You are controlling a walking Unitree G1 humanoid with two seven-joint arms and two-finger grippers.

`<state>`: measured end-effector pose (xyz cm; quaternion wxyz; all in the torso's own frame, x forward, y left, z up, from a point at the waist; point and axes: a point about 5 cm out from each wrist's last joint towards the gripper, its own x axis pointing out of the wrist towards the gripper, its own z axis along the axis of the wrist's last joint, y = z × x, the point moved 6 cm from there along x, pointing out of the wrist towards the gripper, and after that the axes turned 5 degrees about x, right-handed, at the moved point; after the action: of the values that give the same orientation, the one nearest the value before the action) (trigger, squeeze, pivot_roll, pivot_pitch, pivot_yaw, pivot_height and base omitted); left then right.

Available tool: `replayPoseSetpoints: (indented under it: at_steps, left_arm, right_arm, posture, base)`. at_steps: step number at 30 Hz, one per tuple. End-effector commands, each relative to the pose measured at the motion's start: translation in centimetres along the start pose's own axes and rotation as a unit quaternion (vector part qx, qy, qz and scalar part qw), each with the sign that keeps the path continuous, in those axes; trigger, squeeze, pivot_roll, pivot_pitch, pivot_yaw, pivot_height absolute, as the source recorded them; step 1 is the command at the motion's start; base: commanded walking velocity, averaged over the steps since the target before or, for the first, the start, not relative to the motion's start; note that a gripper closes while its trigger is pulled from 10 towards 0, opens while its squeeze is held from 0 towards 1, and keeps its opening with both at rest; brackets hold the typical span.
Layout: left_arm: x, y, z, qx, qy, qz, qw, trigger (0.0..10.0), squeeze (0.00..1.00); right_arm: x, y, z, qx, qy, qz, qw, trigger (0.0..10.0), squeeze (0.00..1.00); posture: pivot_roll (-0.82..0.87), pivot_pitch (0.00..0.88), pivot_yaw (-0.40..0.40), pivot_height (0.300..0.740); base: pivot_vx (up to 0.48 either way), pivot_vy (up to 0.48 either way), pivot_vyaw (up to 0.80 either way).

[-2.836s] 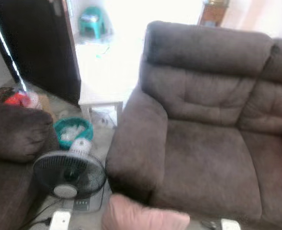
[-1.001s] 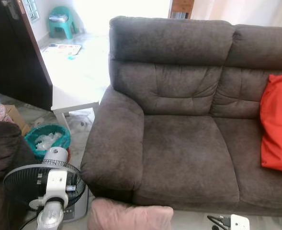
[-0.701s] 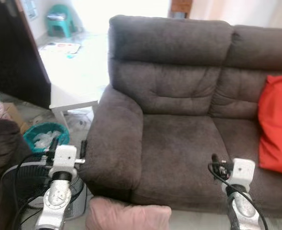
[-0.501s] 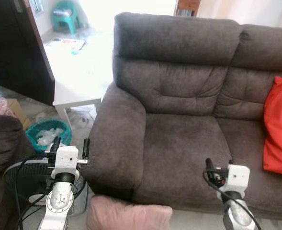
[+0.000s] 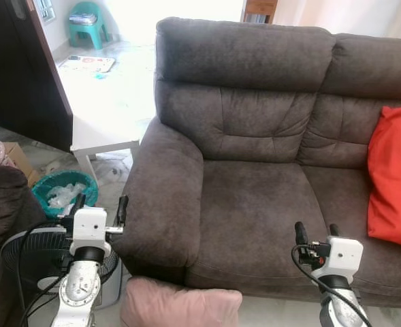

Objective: Move the pillow to the sofa from floor

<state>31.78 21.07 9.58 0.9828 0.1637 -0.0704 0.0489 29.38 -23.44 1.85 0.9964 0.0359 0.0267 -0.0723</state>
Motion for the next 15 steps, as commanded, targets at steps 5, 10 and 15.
replayPoseSetpoints:
  at_steps: [5,10,15]
  left_arm:
    - [0.23,0.04,-0.55,-0.008,0.014,-0.007,1.000,10.0,0.00]
    - [0.16,0.05,-0.76,-0.009,0.018,-0.008,1.000,10.0,0.00]
    - [0.01,-0.06,-0.98,-0.011,0.021,-0.010,1.000,10.0,0.00]
  right_arm:
    - [0.45,-0.67,0.77,-0.010,-0.004,-0.007,1.000,10.0,0.00]
    - [0.57,-0.29,0.29,-0.018,0.013,0.003,1.000,10.0,0.00]
    - [0.72,-0.01,0.12,-0.024,0.022,0.008,0.999,10.0,0.00]
  posture:
    - [0.16,0.000,-0.074,0.740]
    - [0.16,0.000,-0.076,0.740]
    - [0.16,0.000,-0.078,0.721]
  base:
    - [0.000,0.000,0.00]
    - [0.000,0.000,0.00]
    - [0.000,0.000,0.00]
